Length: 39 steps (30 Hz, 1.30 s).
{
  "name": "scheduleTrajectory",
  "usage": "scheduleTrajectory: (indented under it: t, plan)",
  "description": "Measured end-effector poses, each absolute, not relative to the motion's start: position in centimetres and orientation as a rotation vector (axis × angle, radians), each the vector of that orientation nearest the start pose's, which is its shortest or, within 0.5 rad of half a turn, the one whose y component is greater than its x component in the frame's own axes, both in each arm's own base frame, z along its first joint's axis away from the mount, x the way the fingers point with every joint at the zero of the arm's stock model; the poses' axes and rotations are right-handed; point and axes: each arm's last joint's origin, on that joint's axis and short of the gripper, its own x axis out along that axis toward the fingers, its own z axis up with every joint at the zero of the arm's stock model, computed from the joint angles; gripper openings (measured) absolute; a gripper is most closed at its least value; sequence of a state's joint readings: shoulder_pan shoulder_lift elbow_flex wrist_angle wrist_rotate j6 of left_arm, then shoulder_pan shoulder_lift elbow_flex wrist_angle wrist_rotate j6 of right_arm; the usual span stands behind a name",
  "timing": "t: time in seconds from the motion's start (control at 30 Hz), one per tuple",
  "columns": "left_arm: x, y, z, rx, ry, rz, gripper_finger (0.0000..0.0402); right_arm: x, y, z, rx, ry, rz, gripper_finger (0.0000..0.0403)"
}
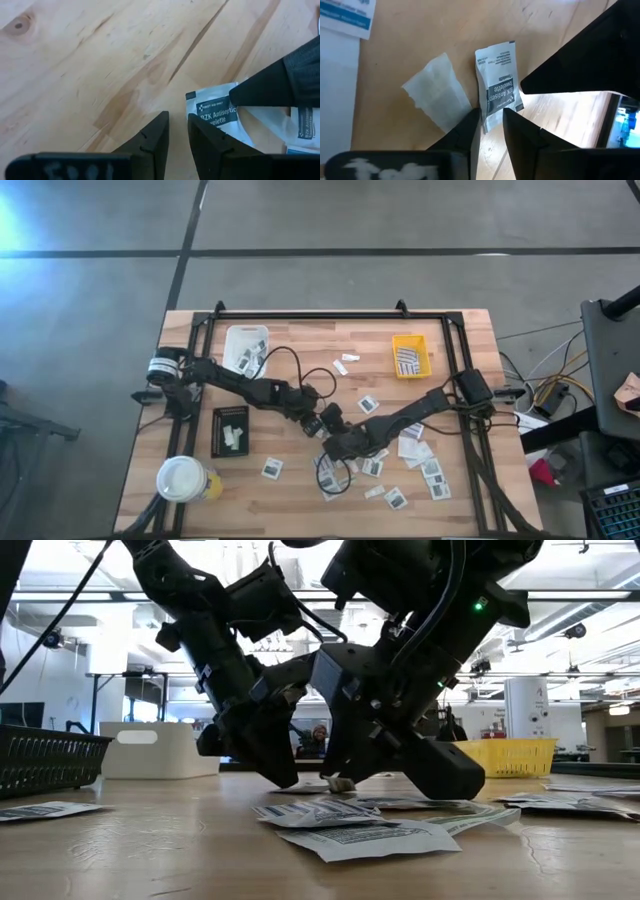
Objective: Pick & Place First Aid Supplies
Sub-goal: Put the gray towelette pack into the white bin
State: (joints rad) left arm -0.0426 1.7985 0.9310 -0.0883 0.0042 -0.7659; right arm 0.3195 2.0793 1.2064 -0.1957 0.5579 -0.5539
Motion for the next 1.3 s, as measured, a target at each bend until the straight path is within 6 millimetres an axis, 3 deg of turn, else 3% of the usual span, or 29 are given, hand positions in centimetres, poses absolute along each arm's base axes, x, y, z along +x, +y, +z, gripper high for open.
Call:
scheduleTrajectory:
  t: [0.53,0.93,1.3]
  plan:
    - [33.7,-1.7,13.2,-0.713,0.953,0.320,0.0092,38.3,11.2,10.5,-0.956,0.996,0.046,0.0073]
    - [33.7,-2.7,13.2,-0.740,0.957,0.309,0.0092,38.1,11.6,10.4,-0.886,1.006,0.143,0.0079]
    - [33.8,-3.5,13.3,-0.752,0.948,0.275,0.0092,38.3,10.9,9.6,-0.873,1.029,0.146,0.0077]
